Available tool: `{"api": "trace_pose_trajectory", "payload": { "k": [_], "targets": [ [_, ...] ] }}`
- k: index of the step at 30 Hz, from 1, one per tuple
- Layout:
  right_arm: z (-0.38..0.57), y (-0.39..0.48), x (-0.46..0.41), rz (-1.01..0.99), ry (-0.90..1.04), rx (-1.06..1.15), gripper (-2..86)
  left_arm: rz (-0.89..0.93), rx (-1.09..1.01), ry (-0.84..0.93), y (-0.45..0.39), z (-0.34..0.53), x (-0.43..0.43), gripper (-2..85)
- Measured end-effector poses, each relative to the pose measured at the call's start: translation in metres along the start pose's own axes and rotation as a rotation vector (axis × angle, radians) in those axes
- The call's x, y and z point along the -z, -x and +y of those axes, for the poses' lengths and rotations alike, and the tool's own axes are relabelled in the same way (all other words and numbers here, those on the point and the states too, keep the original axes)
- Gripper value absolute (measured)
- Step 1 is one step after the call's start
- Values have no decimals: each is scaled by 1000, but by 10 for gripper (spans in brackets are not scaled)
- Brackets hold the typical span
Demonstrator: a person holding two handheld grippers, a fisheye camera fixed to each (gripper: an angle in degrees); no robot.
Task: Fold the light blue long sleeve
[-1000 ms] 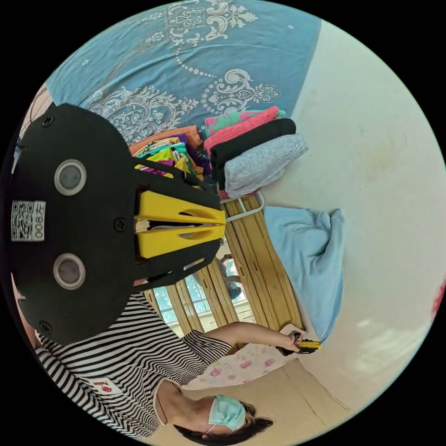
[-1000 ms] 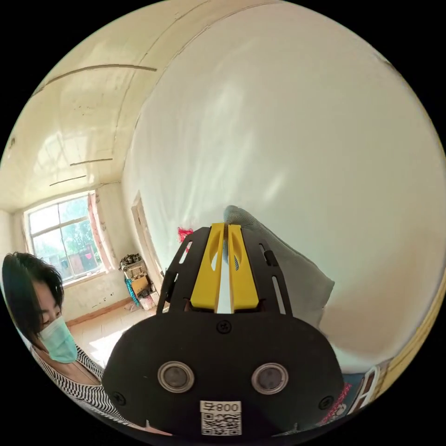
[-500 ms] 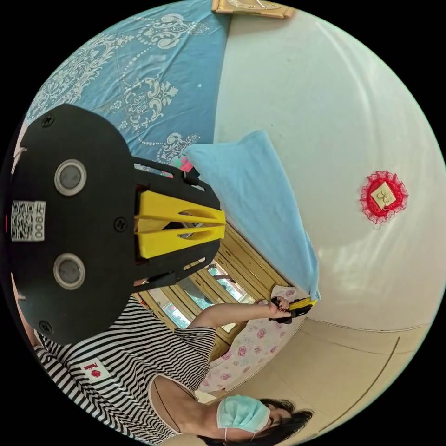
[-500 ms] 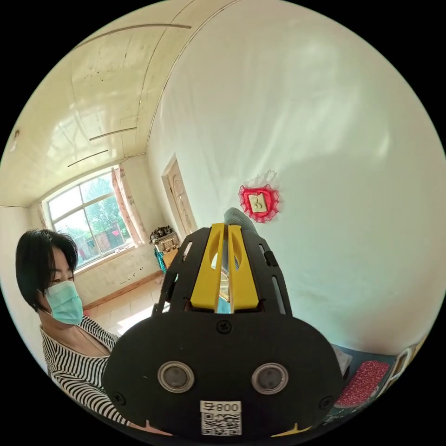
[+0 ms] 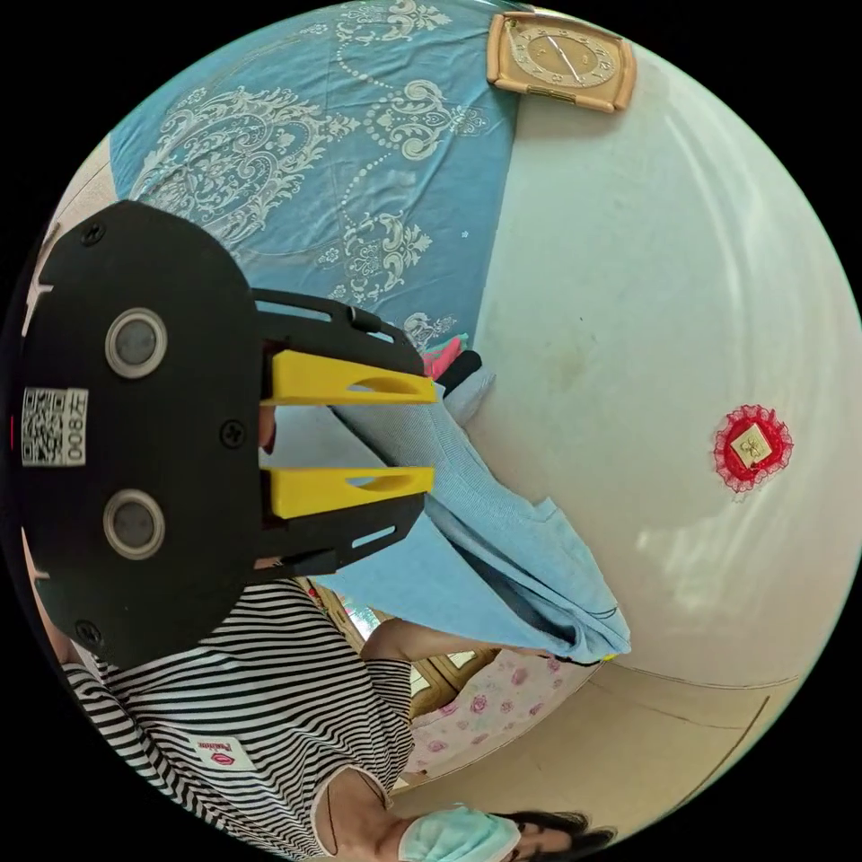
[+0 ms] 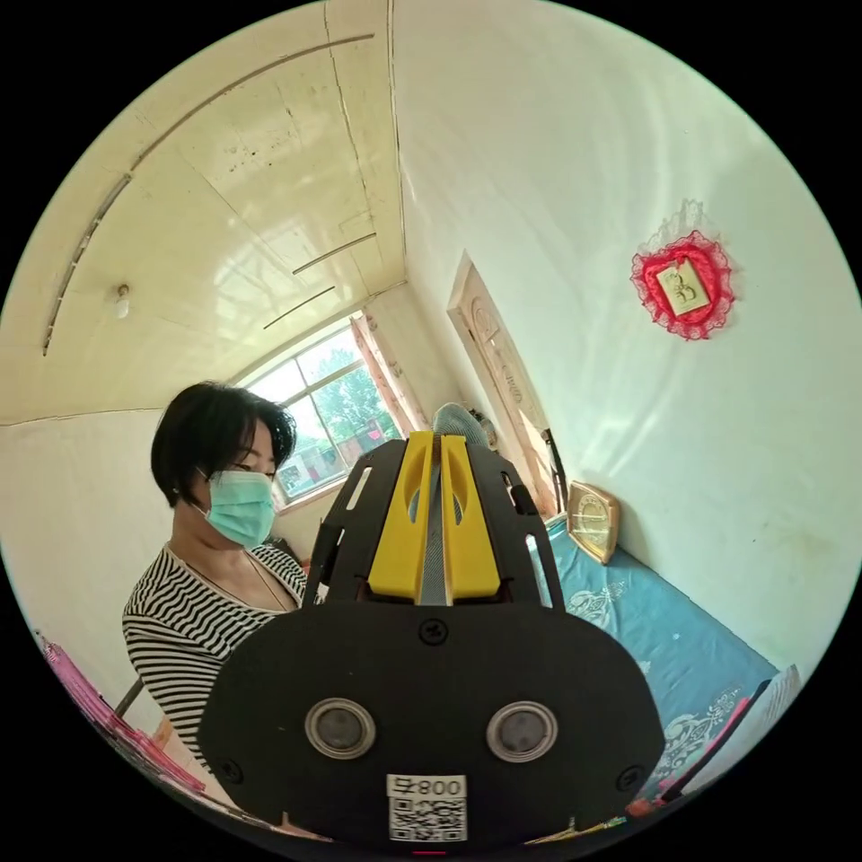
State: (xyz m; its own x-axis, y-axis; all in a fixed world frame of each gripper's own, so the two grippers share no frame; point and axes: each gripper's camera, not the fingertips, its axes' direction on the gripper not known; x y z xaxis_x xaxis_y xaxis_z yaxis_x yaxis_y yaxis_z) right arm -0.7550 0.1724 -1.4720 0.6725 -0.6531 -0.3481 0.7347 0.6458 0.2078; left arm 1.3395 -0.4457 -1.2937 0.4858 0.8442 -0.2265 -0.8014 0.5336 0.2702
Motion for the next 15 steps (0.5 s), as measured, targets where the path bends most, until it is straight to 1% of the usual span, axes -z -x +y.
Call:
{"api": "trace_pose_trajectory", "payload": {
  "k": [3, 6, 10, 14, 15],
  "targets": [
    [-11, 24, -38, -77, 4, 33, 6, 4, 33, 27, 15, 31, 29, 122],
    [-27, 47, -77, -121, 50, 60, 6, 45, 25, 9, 21, 55, 59, 136],
    [-45, 76, -120, -107, 115, 99, 7, 75, 12, -40, 19, 85, 100, 147],
    [-61, 107, -159, -56, 157, 139, 8, 6, 11, -82, 7, 114, 145, 146],
    [-64, 114, -169, -34, 165, 145, 8, -29, 2, -123, -1, 123, 162, 144]
  ]
}}
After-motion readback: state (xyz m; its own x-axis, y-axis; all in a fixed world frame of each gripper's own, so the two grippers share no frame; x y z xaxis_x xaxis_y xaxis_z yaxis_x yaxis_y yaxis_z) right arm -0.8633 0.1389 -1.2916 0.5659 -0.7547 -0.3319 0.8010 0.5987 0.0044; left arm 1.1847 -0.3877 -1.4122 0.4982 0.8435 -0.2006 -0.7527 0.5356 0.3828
